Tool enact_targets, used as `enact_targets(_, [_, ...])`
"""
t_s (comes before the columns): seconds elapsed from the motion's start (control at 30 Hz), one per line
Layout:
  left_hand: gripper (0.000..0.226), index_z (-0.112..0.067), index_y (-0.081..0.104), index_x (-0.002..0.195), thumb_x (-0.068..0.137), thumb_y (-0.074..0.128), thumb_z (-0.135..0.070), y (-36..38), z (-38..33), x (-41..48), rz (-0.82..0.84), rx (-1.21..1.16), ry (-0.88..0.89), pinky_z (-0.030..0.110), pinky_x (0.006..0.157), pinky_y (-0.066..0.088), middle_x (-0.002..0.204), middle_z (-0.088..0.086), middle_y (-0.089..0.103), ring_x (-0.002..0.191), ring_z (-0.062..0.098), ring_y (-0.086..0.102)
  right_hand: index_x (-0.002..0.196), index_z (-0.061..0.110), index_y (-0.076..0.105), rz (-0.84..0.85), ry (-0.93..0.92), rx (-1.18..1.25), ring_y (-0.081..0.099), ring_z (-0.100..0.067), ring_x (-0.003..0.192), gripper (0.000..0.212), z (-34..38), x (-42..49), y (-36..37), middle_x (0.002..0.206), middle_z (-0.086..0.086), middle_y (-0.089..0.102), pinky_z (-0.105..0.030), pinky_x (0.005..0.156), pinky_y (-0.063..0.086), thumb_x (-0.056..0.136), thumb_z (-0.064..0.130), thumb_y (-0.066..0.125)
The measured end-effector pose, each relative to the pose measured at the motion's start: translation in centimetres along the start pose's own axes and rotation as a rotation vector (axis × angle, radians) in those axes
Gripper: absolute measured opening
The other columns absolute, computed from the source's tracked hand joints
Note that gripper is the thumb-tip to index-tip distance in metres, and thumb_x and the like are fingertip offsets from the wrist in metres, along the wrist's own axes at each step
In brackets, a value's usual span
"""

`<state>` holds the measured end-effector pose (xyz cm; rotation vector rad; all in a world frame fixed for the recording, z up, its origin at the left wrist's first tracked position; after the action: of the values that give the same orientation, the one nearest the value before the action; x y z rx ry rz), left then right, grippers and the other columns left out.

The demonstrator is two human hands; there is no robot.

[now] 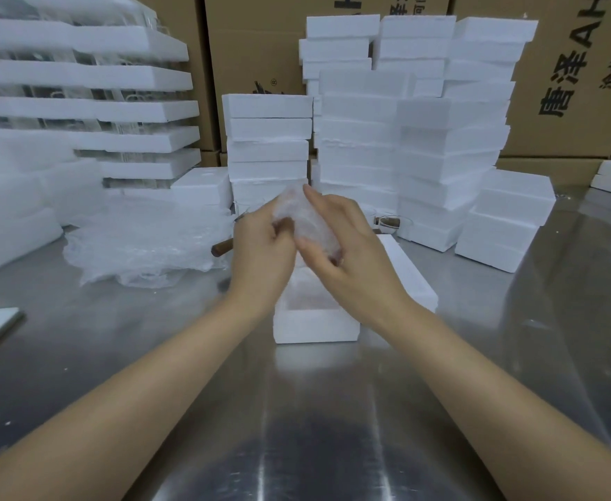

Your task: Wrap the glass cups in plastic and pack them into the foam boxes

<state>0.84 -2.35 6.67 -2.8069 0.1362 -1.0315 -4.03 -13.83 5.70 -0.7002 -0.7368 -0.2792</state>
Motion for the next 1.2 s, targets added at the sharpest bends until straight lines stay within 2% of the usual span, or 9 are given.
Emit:
enact_targets(0.17, [0.024,0.005,0.064,0.092,0.083,0.041,0.008,-1.0,2.7,0.5,-0.194,-0.321,-0.436,0.060,0.082,0.053,0.097,0.031,0.065,0.091,0.045,0.065,0.142,0.055,0.018,0.101,0.031,0.282,0.034,0.011,0.130,0.087,0.5,-0.2,1.2,0.137,0.040,0.031,-0.011,0.102,0.036,0.076,0.049,0.073])
enact_targets(0.27, [0.030,0.000,0.064,0.110,0.087,0.046,0.004,0.0,1.6,0.1,-0.075,-0.256,-0.327,0.052,0.100,0.046,0.113,0.021,0.066,0.110,0.035,0.061,0.136,0.047,0.037,-0.066,0.100,0.391,0.054,0.004,0.116,0.069,0.0,0.1,0.2,0.127,0.029,0.052,-0.017,0.094,0.047,0.078,0.040,0.074])
enact_targets(0.4, [0.075,-0.024,0.012,0.154,0.093,0.055,-0.039,1.2,0.8,0.1,0.125,-0.063,-0.213,0.037,0.118,0.024,0.158,-0.005,0.025,0.143,0.013,0.027,0.113,0.032,0.055,-0.263,0.260,0.567,0.067,-0.004,0.077,0.043,-1.8,0.6,-2.2,0.082,0.019,0.069,-0.017,0.068,0.050,0.074,0.032,0.074])
enact_targets(0.53, [0.044,-0.019,0.044,0.144,0.103,0.039,-0.035,0.2,0.4,0.8,0.227,0.118,0.057,0.042,0.094,0.048,0.111,0.014,0.067,0.098,0.020,0.063,0.097,0.024,0.063,-0.225,0.357,0.664,0.063,-0.013,0.070,0.031,-3.2,1.0,-2.8,0.078,0.006,0.067,-0.025,0.065,0.049,0.069,0.030,0.074])
enact_targets(0.67, [0.027,-0.003,0.067,0.095,0.100,0.048,-0.020,-0.9,0.2,1.3,0.145,0.361,0.243,0.039,0.061,0.046,0.067,0.016,0.062,0.060,0.025,0.055,0.100,0.030,0.063,-0.181,0.311,0.540,0.062,-0.007,0.071,0.033,-2.9,0.7,-2.6,0.079,0.007,0.064,-0.020,0.068,0.049,0.071,0.028,0.081])
enact_targets(0.83, [0.023,-0.006,0.058,0.072,0.091,0.057,-0.018,-2.2,0.7,1.7,-0.089,0.304,0.069,0.018,0.048,0.041,0.063,0.008,0.062,0.053,0.010,0.053,0.113,0.049,0.053,-0.102,0.166,0.390,0.061,-0.001,0.090,0.054,-1.1,0.3,-1.2,0.105,0.029,0.061,-0.009,0.073,0.046,0.068,0.040,0.081])
enact_targets(0.97, [0.025,-0.014,0.042,0.066,0.085,0.059,-0.015,-1.5,0.5,0.7,-0.137,0.172,-0.064,0.032,0.052,0.046,0.064,0.014,0.059,0.058,0.024,0.059,0.108,0.070,0.042,-0.071,0.122,0.297,0.054,0.004,0.106,0.043,-0.1,0.4,-0.2,0.103,0.040,0.057,-0.009,0.084,0.043,0.083,0.046,0.065])
enact_targets(1.07, [0.030,-0.017,0.038,0.065,0.083,0.062,-0.018,0.7,0.0,-0.9,-0.005,0.187,-0.065,0.039,0.051,0.048,0.058,-0.001,0.053,0.061,0.022,0.065,0.090,0.056,0.057,-0.174,0.171,0.346,0.057,0.014,0.089,0.030,-1.2,0.4,-1.0,0.086,0.038,0.061,-0.007,0.074,0.043,0.096,0.027,0.053])
enact_targets(1.2, [0.043,-0.022,0.042,0.070,0.083,0.051,-0.062,1.8,-0.2,-1.4,0.150,0.517,0.048,0.033,0.060,0.046,0.072,-0.005,0.064,0.072,0.015,0.065,0.094,0.039,0.057,-0.256,0.270,0.413,0.061,0.010,0.084,0.026,-2.5,0.6,-2.2,0.091,0.020,0.065,-0.007,0.073,0.046,0.097,0.014,0.049])
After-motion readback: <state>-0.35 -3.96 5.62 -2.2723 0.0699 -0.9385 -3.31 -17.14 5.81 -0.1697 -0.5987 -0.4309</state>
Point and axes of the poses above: each hand's wrist, its own x-axis towards the middle knuckle, its own y-axis out of the palm, z = x × y, the point moved 5 cm from there along x, towards the middle knuckle
